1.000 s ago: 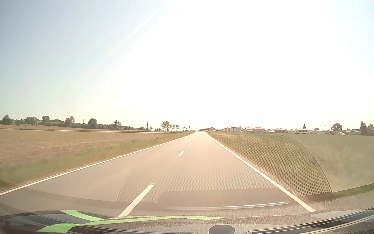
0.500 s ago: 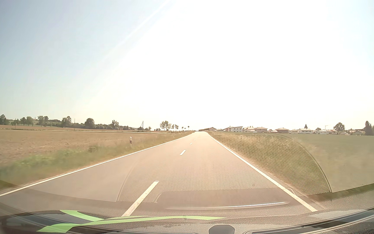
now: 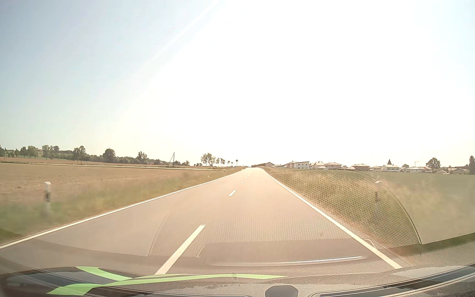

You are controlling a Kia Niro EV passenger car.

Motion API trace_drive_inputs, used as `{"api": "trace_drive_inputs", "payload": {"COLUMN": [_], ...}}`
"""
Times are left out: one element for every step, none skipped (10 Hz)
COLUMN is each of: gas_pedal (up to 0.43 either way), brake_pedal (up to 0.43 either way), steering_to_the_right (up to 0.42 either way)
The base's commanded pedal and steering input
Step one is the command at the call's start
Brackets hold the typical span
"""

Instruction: Follow the waypoints while adhering to traffic rules and regulations

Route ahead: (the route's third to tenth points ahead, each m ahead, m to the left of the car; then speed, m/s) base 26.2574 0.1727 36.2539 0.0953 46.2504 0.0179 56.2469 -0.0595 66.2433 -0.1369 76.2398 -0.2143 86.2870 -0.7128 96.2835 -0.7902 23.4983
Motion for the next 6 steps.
{"api": "trace_drive_inputs", "payload": {"gas_pedal": [0.22, 0.22, 0.22, 0.22, 0.22, 0.228], "brake_pedal": [0.0, 0.0, 0.0, 0.0, 0.0, 0.0], "steering_to_the_right": [0.002, 0.001, 0.001, 0.001, 0.001, 0.001]}}
